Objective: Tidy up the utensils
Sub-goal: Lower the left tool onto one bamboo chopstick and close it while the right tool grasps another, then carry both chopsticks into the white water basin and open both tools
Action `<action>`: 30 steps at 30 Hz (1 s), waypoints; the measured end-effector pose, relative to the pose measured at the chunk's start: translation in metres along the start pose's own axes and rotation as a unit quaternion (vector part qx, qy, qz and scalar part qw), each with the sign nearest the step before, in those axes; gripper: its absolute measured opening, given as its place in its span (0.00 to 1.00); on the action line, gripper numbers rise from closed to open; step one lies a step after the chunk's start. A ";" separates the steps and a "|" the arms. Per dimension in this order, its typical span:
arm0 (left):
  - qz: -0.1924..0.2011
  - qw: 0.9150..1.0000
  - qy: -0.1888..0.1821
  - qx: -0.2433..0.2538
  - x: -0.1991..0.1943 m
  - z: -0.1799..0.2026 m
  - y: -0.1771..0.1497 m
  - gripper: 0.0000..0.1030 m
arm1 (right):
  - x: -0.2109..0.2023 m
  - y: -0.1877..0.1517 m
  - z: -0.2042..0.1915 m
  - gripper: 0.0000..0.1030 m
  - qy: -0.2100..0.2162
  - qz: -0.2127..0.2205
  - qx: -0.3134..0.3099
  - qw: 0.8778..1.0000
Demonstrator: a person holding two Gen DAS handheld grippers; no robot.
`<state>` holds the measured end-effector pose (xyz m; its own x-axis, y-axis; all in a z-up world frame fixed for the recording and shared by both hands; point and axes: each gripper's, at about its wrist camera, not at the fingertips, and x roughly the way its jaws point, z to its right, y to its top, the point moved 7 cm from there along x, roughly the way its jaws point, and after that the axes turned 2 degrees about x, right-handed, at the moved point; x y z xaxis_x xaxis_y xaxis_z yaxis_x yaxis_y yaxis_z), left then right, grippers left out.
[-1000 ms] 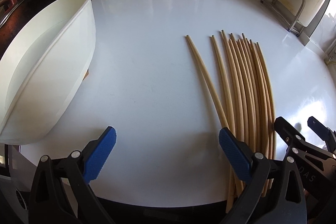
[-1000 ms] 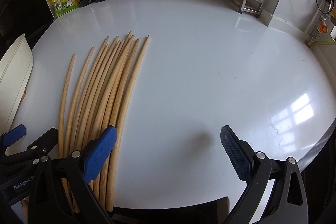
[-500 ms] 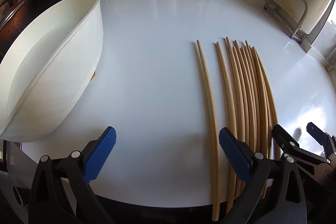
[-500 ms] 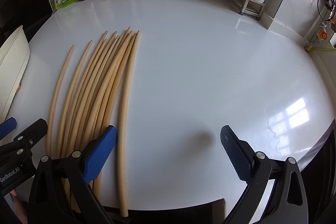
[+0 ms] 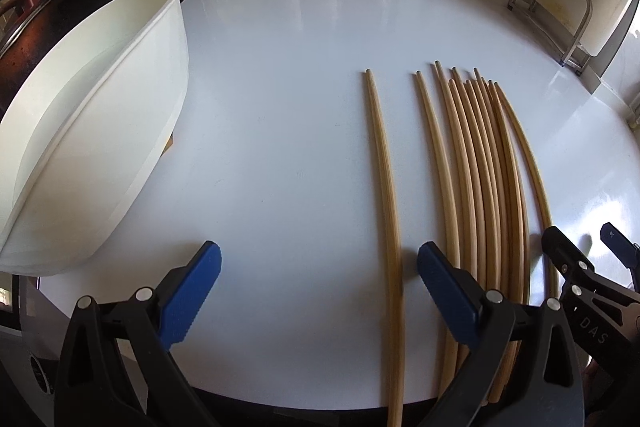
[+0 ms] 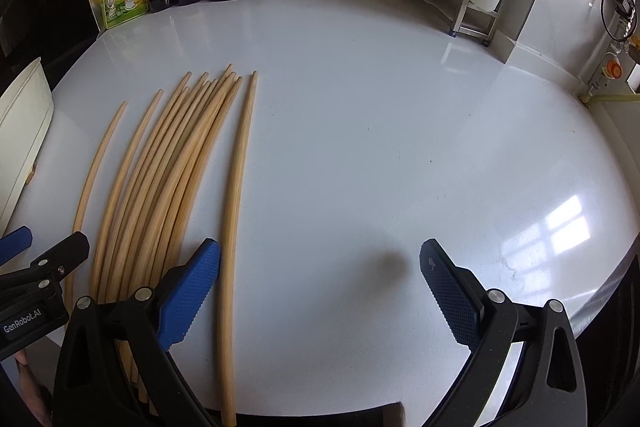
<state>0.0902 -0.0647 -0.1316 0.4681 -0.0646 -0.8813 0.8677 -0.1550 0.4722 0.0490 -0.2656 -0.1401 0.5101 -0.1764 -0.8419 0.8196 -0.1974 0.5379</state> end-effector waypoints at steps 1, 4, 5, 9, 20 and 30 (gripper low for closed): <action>0.002 1.000 -0.001 0.002 0.000 0.002 0.000 0.94 | 0.000 0.001 0.000 0.92 0.000 0.003 0.000 1.000; 0.004 1.000 -0.005 0.009 0.000 0.004 -0.001 0.94 | -0.001 0.002 -0.003 0.91 -0.006 0.018 -0.008 1.000; 0.005 1.000 -0.006 0.011 0.000 0.005 -0.001 0.94 | -0.002 0.002 -0.004 0.91 -0.010 0.021 -0.014 1.000; 0.018 1.000 -0.011 0.020 -0.006 0.009 0.000 0.77 | -0.006 0.001 -0.013 0.69 0.008 0.027 -0.027 0.999; 0.006 0.997 -0.070 0.022 -0.013 0.021 0.002 0.07 | -0.012 0.000 -0.034 0.06 0.042 0.017 -0.058 0.997; 0.003 0.992 -0.122 0.030 -0.035 0.023 0.010 0.07 | -0.036 0.011 -0.018 0.06 0.092 0.022 0.021 0.995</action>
<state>0.0789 -0.0870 -0.0966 0.4127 -0.3004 -0.8599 0.8503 -0.2113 0.4820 0.0440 -0.2445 -0.1052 0.5879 -0.0067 -0.8089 0.7854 -0.2346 0.5728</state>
